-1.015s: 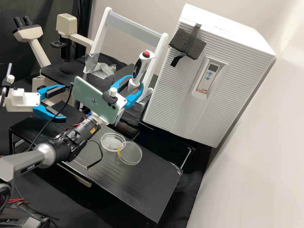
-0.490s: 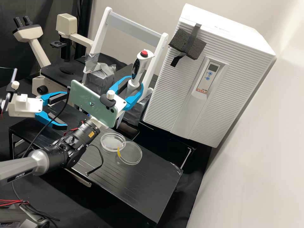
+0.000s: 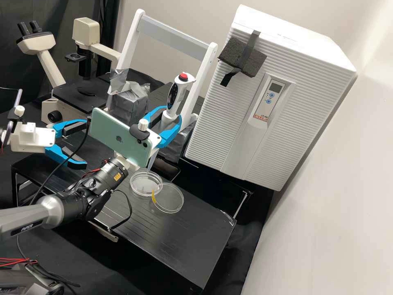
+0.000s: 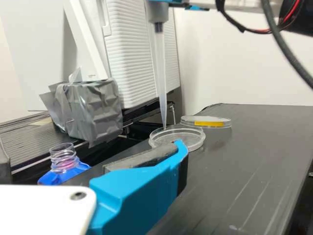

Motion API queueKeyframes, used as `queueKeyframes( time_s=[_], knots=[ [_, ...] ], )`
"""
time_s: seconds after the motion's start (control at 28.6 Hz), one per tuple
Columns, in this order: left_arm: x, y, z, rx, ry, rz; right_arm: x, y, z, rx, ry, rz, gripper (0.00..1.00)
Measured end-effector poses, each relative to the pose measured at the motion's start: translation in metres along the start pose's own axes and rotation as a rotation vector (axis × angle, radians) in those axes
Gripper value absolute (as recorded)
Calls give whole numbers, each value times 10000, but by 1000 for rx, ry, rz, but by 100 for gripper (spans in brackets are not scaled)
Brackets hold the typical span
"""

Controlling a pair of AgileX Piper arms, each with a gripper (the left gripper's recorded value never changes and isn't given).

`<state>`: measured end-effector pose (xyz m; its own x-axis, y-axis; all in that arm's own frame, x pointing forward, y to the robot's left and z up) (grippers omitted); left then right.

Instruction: Use the pipette

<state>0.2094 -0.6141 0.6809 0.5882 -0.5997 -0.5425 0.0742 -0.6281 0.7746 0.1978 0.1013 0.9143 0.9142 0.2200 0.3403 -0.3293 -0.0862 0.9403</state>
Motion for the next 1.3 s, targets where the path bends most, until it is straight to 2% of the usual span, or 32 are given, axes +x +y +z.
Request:
queueKeyframes(
  time_s=[0.42, 0.6, 1.12, 1.19, 1.3],
  knots=[
    [9, -30, -9, -4, 5, -9, -12, -14, 23, -1, -14, -9, 0],
    [21, -70, -16, -7, 6, -22, -12, 13, 46, -16, -25, 3, 0],
    [46, -39, -17, -5, 5, -11, -12, 27, 58, -22, -31, 9, 0],
    [43, -38, -34, -2, 8, -11, -12, 27, 58, -22, -31, 9, 0],
    [29, -28, -118, 7, 29, -10, -12, 29, 59, -24, -32, 10, 0]
  ],
)
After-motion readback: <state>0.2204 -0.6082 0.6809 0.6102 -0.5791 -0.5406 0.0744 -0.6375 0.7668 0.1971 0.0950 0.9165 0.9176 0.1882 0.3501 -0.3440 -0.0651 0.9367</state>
